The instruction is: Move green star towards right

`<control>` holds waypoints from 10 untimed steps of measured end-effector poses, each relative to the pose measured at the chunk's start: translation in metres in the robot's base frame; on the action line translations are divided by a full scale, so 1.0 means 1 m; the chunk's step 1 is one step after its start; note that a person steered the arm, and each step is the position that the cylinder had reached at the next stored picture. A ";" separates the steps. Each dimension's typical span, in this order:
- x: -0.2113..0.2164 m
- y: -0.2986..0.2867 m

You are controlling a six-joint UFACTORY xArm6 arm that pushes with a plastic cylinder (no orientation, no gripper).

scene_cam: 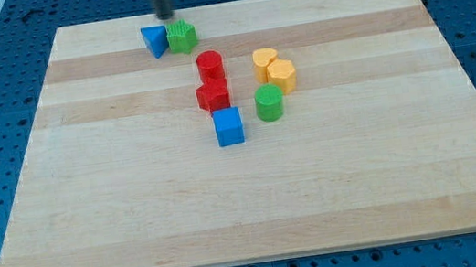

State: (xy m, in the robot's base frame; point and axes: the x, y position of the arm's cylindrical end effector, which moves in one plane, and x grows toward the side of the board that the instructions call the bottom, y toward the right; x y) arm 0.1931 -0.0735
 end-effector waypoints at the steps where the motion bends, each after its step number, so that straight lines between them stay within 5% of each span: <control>1: -0.001 0.100; 3: 0.029 0.086; 7: 0.091 -0.093; 9: 0.133 -0.112; 10: 0.115 -0.098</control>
State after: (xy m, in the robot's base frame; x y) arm 0.3080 -0.1719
